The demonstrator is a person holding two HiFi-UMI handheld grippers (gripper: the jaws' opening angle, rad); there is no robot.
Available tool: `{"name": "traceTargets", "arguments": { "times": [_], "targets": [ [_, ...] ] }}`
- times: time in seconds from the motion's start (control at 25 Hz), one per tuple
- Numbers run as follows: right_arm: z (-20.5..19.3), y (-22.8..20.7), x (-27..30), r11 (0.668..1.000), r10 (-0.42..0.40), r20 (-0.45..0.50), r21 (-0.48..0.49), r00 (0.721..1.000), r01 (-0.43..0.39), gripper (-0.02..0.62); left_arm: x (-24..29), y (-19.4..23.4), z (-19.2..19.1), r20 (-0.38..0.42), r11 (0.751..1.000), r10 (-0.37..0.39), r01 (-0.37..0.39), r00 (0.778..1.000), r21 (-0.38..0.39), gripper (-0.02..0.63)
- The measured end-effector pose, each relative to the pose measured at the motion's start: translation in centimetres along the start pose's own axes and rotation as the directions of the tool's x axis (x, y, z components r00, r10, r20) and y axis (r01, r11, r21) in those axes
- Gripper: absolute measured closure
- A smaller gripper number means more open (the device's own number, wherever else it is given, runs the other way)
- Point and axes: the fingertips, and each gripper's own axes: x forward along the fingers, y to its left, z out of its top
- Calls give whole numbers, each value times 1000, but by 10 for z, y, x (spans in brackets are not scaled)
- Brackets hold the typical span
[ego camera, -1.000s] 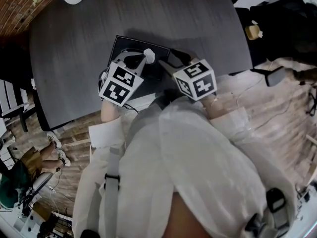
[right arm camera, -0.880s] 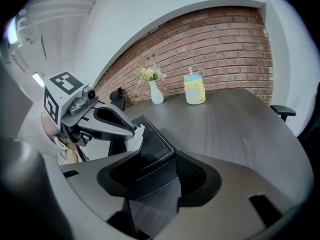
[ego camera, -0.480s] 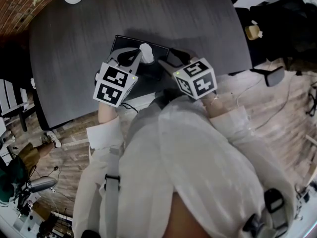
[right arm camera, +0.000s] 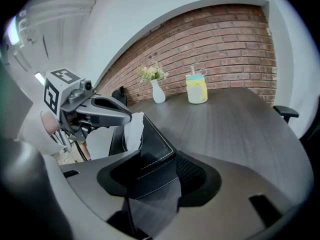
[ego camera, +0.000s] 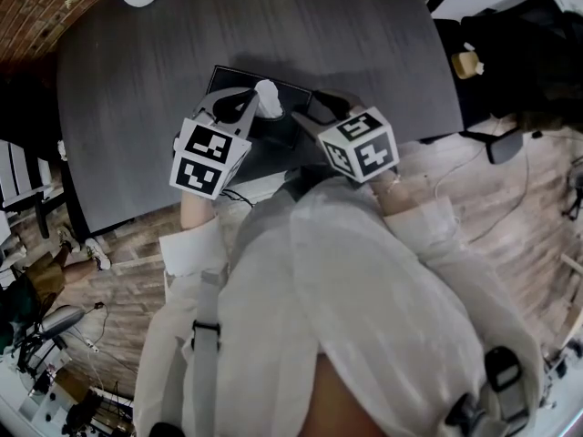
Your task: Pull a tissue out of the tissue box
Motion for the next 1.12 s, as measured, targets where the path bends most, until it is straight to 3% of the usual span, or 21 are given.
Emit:
{"name": "traceTargets", "arguments": {
  "times": [1.12],
  "targets": [
    [0, 0, 2, 1000, 2, 7, -1, 1000, -2, 396, -15, 6, 16, 88, 998, 53, -55, 995, 20, 600]
  ]
}}
